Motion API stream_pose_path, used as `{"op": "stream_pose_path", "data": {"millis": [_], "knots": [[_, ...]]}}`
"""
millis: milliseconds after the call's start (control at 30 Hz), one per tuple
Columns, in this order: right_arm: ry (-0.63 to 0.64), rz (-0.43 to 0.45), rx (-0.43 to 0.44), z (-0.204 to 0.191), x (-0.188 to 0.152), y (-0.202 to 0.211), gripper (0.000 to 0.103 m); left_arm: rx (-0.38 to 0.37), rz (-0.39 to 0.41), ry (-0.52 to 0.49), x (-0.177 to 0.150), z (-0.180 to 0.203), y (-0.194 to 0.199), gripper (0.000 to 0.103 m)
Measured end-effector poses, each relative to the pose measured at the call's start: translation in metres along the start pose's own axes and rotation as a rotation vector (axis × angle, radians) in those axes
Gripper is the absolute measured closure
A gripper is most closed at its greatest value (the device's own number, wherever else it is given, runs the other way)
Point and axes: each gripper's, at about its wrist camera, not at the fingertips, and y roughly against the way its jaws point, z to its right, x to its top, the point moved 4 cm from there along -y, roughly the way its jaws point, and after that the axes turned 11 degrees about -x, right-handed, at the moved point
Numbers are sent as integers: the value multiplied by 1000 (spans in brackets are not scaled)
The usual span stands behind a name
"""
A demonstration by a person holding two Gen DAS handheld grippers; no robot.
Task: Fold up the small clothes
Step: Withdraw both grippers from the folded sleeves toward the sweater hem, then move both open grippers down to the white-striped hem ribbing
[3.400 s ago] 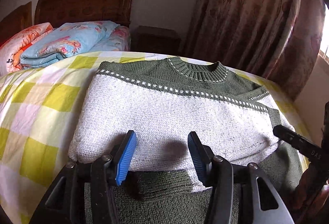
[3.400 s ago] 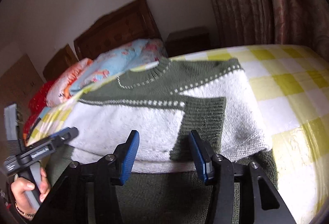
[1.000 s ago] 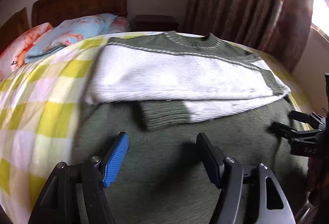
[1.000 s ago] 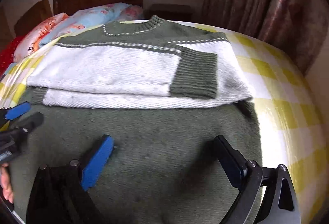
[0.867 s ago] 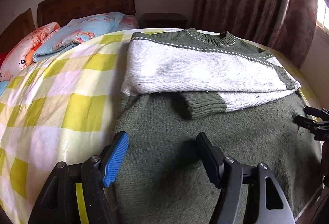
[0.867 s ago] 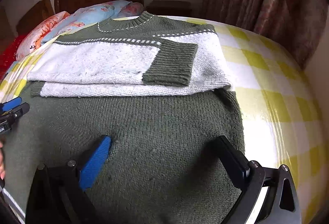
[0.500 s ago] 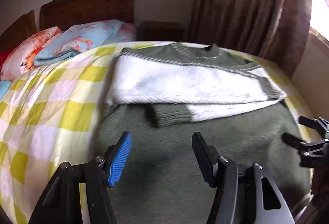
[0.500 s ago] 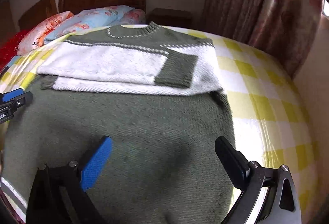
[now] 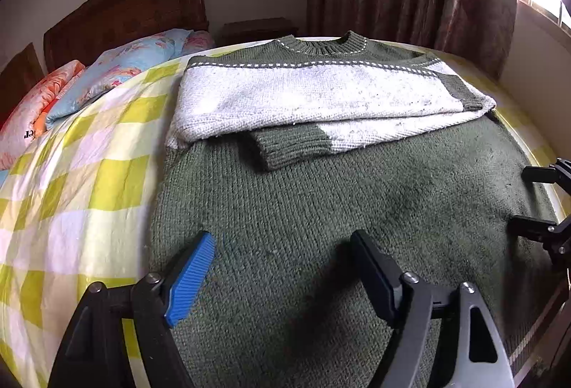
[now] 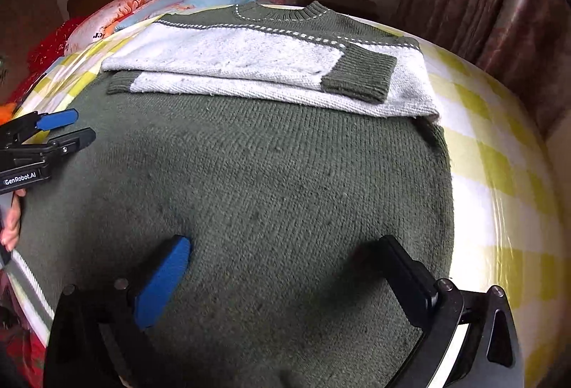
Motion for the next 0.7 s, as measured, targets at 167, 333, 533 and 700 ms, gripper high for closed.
{"op": "stream_pose_path", "data": {"millis": [167,333,533,700], "knots": [[25,-47,4,3,-10,8,0,2,-42,56,-7,-17,7,17],[-35,-15,8,-11,10,22,0,-180,2,128,9,12,16,33],[74,8,-39,-66,35,0,0,-66,-46,-49,15,51,-24,32],[146,-11,70,-55,8,9,0,-115,-89,-119,-14,43,-5,23]]}}
